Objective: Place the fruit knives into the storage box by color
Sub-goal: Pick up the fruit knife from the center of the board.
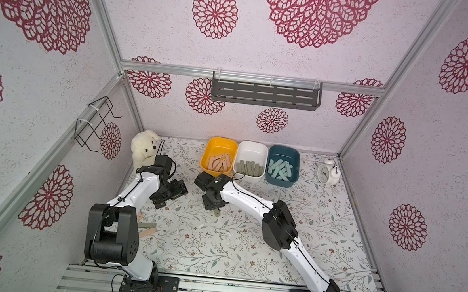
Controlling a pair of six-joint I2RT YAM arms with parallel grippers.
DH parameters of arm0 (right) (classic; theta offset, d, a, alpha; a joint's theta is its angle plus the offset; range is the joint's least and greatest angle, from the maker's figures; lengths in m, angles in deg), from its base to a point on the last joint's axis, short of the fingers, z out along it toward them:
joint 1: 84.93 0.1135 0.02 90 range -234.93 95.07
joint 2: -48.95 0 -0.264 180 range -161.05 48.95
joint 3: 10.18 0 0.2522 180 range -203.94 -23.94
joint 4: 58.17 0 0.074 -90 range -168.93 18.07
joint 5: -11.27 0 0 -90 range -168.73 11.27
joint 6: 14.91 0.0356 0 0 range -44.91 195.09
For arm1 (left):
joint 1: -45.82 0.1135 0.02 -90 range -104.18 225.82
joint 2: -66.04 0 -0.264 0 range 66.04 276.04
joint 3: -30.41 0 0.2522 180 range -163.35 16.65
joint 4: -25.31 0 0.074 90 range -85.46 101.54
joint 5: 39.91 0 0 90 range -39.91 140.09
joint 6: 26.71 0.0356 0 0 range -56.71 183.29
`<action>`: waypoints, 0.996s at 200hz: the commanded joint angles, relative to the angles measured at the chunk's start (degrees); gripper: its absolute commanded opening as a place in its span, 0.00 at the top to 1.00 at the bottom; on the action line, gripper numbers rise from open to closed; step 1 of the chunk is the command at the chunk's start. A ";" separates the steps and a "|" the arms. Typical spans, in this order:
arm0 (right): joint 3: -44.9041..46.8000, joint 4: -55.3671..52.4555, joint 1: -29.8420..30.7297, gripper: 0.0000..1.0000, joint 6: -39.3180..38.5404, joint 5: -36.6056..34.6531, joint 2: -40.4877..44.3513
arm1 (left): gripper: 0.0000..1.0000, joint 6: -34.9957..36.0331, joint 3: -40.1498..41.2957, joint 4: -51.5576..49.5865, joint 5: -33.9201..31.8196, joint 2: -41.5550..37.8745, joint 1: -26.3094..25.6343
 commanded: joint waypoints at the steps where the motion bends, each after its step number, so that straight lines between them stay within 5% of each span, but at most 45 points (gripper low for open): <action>1: -2.60 -2.44 -0.70 0.76 -0.32 -3.01 1.41 | 0.03 0.89 0.07 0.67 0.01 -1.81 0.54; 133: -6.81 -3.19 -5.56 0.77 -2.49 -7.84 3.68 | 0.03 0.34 -0.10 1.44 3.28 -3.33 0.42; 199: -32.18 -10.34 -14.78 0.77 -6.80 -10.89 -5.11 | 0.03 -0.31 -0.50 0.66 3.25 -3.08 0.29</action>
